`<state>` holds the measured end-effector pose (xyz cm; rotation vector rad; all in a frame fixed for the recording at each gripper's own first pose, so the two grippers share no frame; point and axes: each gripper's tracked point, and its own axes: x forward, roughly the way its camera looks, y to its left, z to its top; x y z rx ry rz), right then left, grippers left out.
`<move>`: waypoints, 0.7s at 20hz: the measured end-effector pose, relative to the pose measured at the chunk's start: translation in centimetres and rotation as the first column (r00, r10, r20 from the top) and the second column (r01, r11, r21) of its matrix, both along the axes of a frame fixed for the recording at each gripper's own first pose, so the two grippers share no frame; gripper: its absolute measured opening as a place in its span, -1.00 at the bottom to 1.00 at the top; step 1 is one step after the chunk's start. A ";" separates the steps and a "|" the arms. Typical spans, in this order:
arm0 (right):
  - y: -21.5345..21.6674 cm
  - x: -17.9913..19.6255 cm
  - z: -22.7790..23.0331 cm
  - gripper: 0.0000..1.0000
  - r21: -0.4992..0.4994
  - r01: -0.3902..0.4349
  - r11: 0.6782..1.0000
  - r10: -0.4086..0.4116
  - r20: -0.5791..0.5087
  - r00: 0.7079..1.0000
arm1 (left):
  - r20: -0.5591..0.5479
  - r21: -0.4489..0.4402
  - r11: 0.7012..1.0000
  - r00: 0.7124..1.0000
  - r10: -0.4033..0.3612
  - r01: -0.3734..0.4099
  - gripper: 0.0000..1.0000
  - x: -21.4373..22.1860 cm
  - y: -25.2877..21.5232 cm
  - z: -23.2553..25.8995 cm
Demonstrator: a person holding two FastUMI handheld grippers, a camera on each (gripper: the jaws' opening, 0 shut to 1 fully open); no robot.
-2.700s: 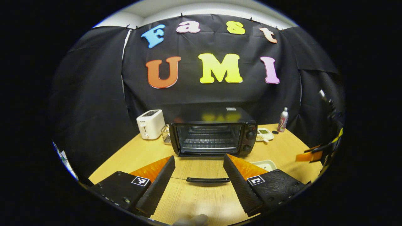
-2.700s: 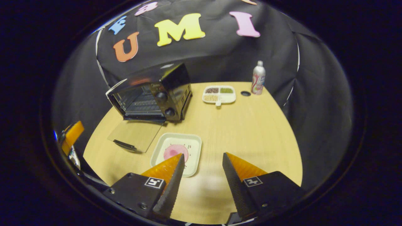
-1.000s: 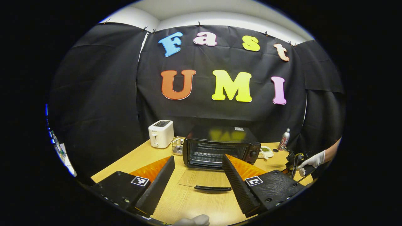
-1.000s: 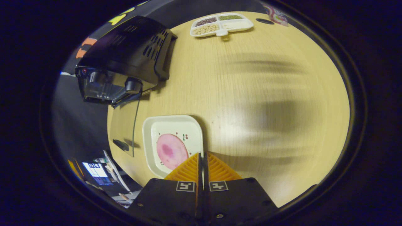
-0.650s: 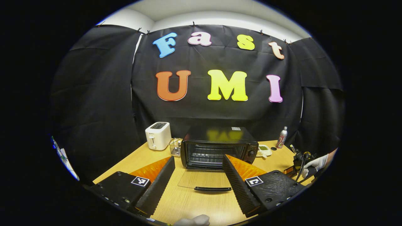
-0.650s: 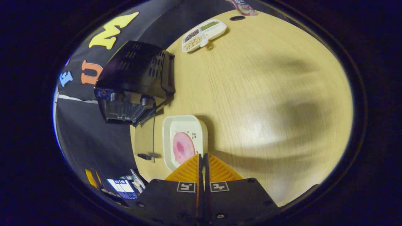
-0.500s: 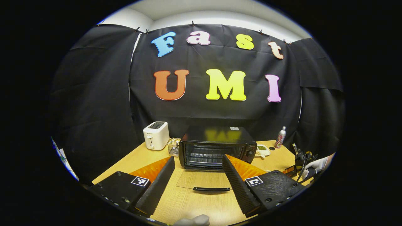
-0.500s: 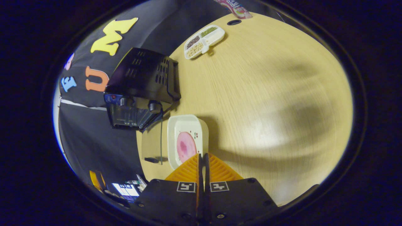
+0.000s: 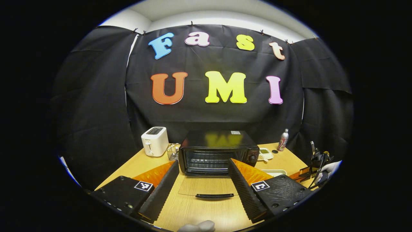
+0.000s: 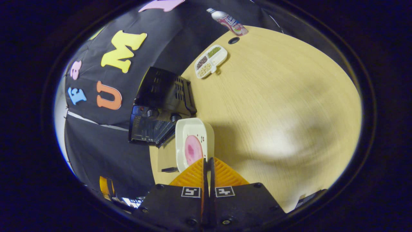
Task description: Open the electric oven with the left hand, put the food in, and close the electric oven.
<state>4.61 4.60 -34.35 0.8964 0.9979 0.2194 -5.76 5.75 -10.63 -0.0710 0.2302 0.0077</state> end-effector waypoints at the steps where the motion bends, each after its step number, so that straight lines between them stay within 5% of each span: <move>1: 0.3 -0.1 0.4 -0.99 0.011 0.018 1.000 -0.018 0.004 1.000 | -0.001 0.003 1.000 1.000 -0.004 0.004 0.90 0.0 0.1 0.2; 14: 15.5 3.3 2.0 -0.93 0.182 0.250 0.951 -0.258 0.022 0.966 | 0.002 0.045 0.999 1.000 0.001 -0.001 0.90 -0.5 3.9 2.1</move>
